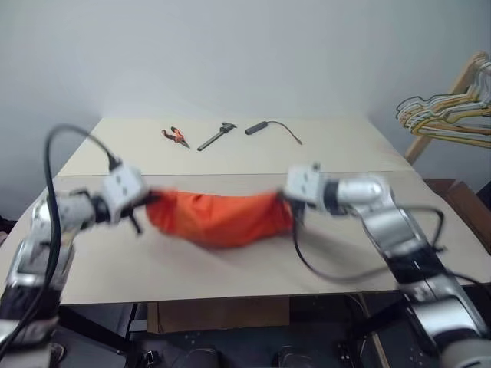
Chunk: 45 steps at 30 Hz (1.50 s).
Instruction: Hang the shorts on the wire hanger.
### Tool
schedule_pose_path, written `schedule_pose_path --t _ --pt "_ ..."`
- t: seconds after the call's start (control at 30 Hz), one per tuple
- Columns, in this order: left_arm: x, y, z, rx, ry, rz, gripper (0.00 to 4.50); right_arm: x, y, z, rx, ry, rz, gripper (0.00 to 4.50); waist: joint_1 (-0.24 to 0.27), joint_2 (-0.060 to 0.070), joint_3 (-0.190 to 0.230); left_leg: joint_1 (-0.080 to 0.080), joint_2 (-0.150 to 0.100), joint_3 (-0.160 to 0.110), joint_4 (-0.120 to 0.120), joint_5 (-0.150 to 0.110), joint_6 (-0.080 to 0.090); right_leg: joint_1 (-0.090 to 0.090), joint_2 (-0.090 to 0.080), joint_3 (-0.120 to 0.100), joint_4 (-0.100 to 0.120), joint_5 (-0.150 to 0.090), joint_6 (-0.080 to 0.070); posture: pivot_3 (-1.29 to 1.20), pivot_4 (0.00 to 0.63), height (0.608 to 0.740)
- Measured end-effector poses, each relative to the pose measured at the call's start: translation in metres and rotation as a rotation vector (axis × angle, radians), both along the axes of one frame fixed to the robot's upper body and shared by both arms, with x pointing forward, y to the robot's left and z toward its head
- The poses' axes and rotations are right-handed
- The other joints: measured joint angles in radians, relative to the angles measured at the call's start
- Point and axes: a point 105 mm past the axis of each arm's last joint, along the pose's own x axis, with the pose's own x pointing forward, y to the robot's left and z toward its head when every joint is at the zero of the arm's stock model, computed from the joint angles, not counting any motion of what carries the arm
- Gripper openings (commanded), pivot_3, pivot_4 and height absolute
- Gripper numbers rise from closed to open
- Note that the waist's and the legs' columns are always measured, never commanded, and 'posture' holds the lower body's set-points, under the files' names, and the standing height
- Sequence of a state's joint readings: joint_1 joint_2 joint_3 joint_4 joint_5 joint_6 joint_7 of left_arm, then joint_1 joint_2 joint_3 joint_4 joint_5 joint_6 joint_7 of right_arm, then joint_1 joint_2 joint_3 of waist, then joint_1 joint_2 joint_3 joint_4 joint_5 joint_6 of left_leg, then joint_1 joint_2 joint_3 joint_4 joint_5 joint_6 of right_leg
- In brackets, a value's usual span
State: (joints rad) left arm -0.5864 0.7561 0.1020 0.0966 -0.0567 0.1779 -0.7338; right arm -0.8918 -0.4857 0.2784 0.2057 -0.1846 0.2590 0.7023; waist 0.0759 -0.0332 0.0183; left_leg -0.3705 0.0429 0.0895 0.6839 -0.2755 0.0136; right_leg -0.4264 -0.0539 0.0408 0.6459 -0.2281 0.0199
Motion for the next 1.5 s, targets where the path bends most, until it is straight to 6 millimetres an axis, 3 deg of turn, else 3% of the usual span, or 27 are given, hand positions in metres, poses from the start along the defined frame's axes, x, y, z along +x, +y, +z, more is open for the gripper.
schedule_pose_path --t 0.07,0.17,0.2,0.27,0.33,0.4,0.47,0.57,0.63,0.7,0.8,0.9,1.07,1.2,1.47,1.5 --pt "0.021 0.010 0.063 -0.095 -0.240 0.172 0.00 0.030 -0.008 0.057 0.093 -0.265 -0.187 0.04 0.002 0.000 0.000 -0.007 -0.001 -0.001 -0.004 0.003 -0.004 -0.006 -0.001 -0.001 0.001 0.001 0.000 0.13 0.000 0.740" --pt "0.009 0.018 0.125 -0.203 -0.495 0.229 0.00 0.032 -0.023 0.122 0.223 -0.589 -0.302 0.04 -0.004 -0.001 -0.001 -0.018 -0.005 -0.001 -0.008 0.007 -0.014 -0.018 -0.005 -0.001 0.000 0.001 0.000 0.12 0.000 0.740" --pt "0.002 0.017 0.137 -0.243 -0.556 0.214 0.00 0.026 -0.023 0.139 0.265 -0.690 -0.307 0.04 -0.008 0.000 -0.002 -0.018 -0.006 -0.001 -0.010 0.005 -0.014 -0.020 -0.006 -0.002 0.000 0.001 0.000 0.12 0.000 0.740" --pt "-0.010 0.018 0.147 -0.328 -0.594 0.174 0.00 0.015 -0.022 0.156 0.324 -0.799 -0.286 0.04 -0.021 0.000 -0.002 -0.019 -0.006 -0.001 -0.009 0.000 -0.012 -0.020 -0.006 -0.004 0.000 0.001 0.000 0.11 0.000 0.740" --pt "-0.024 0.022 0.149 -0.412 -0.578 0.117 0.00 0.010 -0.021 0.154 0.343 -0.814 -0.248 0.04 -0.040 0.000 -0.002 -0.020 -0.006 -0.001 -0.007 -0.002 -0.010 -0.019 -0.007 -0.005 -0.003 0.000 0.001 0.11 0.000 0.740" --pt "-0.045 0.026 0.135 -0.398 -0.507 0.055 0.00 0.007 -0.020 0.131 0.329 -0.753 -0.191 0.04 -0.068 0.000 -0.002 -0.019 -0.006 -0.002 -0.005 -0.003 -0.007 -0.015 -0.008 -0.004 -0.006 0.000 0.002 0.11 0.000 0.740" --pt "-0.061 0.028 0.101 -0.294 -0.374 0.028 0.00 0.006 -0.018 0.094 0.236 -0.671 -0.135 0.04 -0.085 0.000 -0.002 -0.018 -0.007 -0.002 -0.004 -0.004 -0.006 -0.012 -0.009 -0.003 -0.008 -0.002 0.006 0.12 0.000 0.740" --pt "-0.075 0.030 0.035 -0.195 -0.102 0.003 0.00 0.003 -0.017 0.020 0.035 -0.501 -0.051 0.04 -0.092 0.000 -0.002 -0.015 -0.007 -0.002 -0.001 -0.005 -0.004 -0.009 -0.009 -0.002 -0.005 -0.005 0.010 0.13 0.000 0.740" --pt "-0.089 0.032 -0.011 -0.145 0.078 -0.012 0.00 -0.009 -0.018 -0.036 -0.142 -0.376 0.036 0.04 -0.089 0.000 0.000 -0.010 -0.007 -0.001 -0.001 -0.008 0.002 -0.008 -0.009 0.000 -0.004 -0.005 0.008 0.14 0.000 0.740" --pt "-0.102 0.032 -0.044 -0.085 0.206 -0.018 0.00 -0.027 -0.017 -0.085 -0.273 -0.256 0.133 0.04 -0.086 0.001 0.000 -0.003 -0.005 -0.001 -0.002 -0.006 0.002 -0.003 -0.006 -0.001 -0.003 -0.004 0.005 0.14 0.000 0.740" --pt "-0.118 0.028 -0.075 -0.022 0.319 -0.047 0.00 -0.049 -0.016 -0.121 -0.396 -0.174 0.240 0.04 -0.077 0.002 0.002 0.010 -0.004 0.000 -0.003 -0.004 0.004 0.008 -0.006 0.000 -0.001 -0.005 0.003 0.14 0.000 0.740" --pt "-0.136 0.022 -0.109 0.051 0.447 -0.101 0.00 -0.061 -0.019 -0.129 -0.450 -0.150 0.292 0.04 -0.071 0.002 0.002 0.019 -0.003 0.001 -0.004 -0.004 0.004 0.015 -0.006 0.001 -0.001 -0.010 0.001 0.13 0.000 0.740" --pt "-0.169 0.020 -0.148 0.184 0.658 -0.181 0.00 -0.083 -0.022 -0.132 -0.527 -0.101 0.417 0.04 -0.064 0.001 0.002 0.017 0.000 0.001 -0.005 -0.005 0.004 0.012 -0.005 0.001 -0.001 -0.008 0.001 0.12 0.000 0.740" --pt "-0.193 0.015 -0.158 0.240 0.784 -0.270 0.00 -0.098 -0.030 -0.138 -0.608 -0.051 0.505 0.04 -0.060 0.001 0.002 0.016 0.001 0.002 -0.005 -0.005 0.004 0.011 -0.005 0.000 -0.001 -0.008 0.001 0.12 0.000 0.740" --pt "-0.197 0.012 -0.157 0.269 0.816 -0.316 0.00 -0.119 -0.038 -0.143 -0.660 0.043 0.604 0.04 -0.060 0.001 0.002 0.016 0.002 0.002 -0.005 -0.005 0.004 0.011 -0.005 0.000 -0.001 -0.009 0.000 0.12 0.000 0.740" --pt "-0.197 0.011 -0.157 0.271 0.822 -0.323 0.00 -0.122 -0.039 -0.143 -0.661 0.055 0.614 0.29 -0.060 0.001 0.002 0.016 0.002 0.002 -0.005 -0.005 0.004 0.011 -0.005 0.000 -0.001 -0.009 0.000 0.12 0.000 0.740"
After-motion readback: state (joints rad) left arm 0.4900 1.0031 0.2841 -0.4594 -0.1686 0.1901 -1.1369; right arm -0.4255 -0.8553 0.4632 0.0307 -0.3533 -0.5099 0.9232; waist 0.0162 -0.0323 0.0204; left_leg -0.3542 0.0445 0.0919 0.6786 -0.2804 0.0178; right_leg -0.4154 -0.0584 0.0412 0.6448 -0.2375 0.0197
